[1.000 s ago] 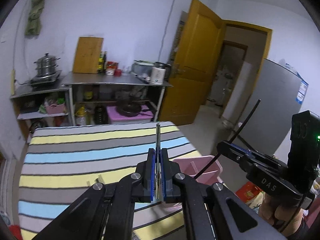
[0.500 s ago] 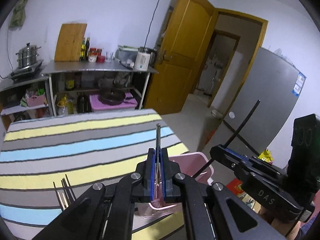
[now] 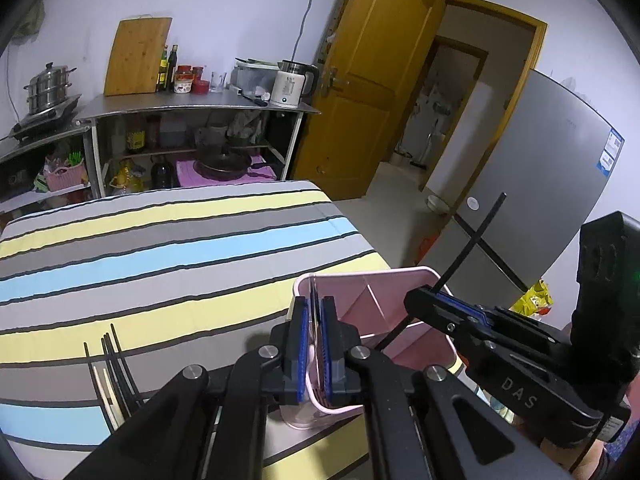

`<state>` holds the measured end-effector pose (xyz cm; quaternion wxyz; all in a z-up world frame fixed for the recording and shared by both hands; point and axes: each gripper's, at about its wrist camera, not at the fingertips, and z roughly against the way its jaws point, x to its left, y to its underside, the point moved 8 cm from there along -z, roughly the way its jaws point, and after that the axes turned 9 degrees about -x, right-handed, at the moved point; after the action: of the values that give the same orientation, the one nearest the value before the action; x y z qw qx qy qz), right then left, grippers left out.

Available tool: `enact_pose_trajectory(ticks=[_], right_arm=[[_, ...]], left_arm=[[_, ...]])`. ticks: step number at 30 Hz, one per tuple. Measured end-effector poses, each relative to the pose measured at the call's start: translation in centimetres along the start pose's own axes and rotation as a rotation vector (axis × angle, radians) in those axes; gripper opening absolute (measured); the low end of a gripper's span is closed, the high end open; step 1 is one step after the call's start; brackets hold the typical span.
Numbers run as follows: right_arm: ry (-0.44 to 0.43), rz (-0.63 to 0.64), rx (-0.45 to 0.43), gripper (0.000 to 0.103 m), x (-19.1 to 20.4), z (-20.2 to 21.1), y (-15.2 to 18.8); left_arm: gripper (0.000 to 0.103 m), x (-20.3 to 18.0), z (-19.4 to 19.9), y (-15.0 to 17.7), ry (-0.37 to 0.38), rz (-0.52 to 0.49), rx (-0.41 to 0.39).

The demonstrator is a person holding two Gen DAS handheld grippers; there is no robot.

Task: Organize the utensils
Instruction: 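Open the right tool over the pink holder while the left tool releases the skewer into it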

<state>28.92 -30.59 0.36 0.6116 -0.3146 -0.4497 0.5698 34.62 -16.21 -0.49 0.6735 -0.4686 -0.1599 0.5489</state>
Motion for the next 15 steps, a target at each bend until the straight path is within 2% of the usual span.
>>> enact_pose_trajectory(ticks=[3,5,7,15], right_arm=[[0.010,-0.004,0.012,0.006,-0.4,-0.1,0.3],[0.015,-0.004,0.015,0.007,-0.6,-0.1,0.4],[0.021,-0.002,0.011,0.015,-0.7,0.2,0.3],[0.049,-0.020,-0.018,0.024,-1.3,2.0,-0.3]], left_arm=[[0.007,0.1,0.0,-0.1,-0.001,0.004,0.000],[0.012,-0.2,0.2,-0.3,-0.006,0.008,-0.002],[0.016,-0.2,0.7,-0.5,-0.006,0.018,-0.012],[0.020,1.0,4.3,-1.0,-0.016,0.042,-0.077]])
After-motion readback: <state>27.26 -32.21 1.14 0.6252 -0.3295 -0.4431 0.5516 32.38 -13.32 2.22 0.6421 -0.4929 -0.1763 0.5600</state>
